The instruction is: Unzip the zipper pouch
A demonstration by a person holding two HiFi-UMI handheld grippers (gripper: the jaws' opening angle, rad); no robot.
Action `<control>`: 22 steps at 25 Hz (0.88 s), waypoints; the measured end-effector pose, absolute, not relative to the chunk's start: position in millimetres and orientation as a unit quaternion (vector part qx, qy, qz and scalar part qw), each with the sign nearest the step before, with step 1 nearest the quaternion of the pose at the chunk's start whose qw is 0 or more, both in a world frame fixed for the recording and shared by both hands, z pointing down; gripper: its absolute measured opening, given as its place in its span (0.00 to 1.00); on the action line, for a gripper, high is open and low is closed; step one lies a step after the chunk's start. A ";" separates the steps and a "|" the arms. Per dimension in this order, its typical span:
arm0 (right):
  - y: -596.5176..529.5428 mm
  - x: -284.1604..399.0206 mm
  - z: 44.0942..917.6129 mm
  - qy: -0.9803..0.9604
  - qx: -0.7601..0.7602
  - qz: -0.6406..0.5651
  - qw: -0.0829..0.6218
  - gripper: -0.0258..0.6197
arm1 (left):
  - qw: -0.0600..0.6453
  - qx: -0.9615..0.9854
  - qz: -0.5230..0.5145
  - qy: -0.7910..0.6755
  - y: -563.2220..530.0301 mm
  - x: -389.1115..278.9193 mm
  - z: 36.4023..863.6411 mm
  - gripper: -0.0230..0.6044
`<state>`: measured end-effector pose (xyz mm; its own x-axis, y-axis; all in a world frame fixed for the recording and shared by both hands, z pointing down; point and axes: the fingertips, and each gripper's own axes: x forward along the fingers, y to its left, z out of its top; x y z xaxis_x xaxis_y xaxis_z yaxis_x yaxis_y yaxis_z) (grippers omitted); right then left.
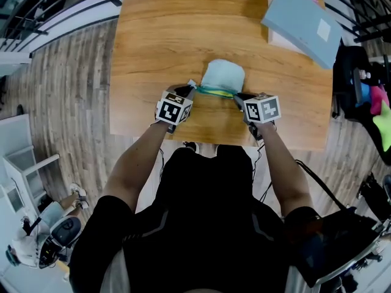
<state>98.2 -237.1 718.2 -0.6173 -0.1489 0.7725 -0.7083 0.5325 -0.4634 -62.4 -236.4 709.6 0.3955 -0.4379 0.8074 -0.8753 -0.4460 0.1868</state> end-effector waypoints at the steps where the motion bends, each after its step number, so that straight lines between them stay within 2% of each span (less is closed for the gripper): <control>1: -237.8 98.3 718.4 -0.802 0.271 0.404 0.346 0.13 | 0.313 0.774 0.351 -0.424 -236.3 -63.2 710.4 0.11; 9: -236.7 98.6 716.1 -0.798 0.302 0.398 0.338 0.14 | 0.311 0.772 0.332 -0.444 -236.2 -64.8 705.4 0.11; 16: -233.6 99.0 698.7 -0.810 0.317 0.376 0.321 0.22 | 0.285 0.784 0.296 -0.465 -236.1 -74.2 674.4 0.11; 22: -227.3 105.6 674.9 -0.815 0.328 0.355 0.318 0.22 | 0.275 0.789 0.287 -0.468 -228.8 -82.4 658.3 0.11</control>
<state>105.6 -227.3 674.9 -0.5818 -0.3093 0.7523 -0.7612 0.5329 -0.3696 -82.4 -228.8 658.3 0.3975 -0.5813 0.7100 -0.8967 -0.4104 0.1660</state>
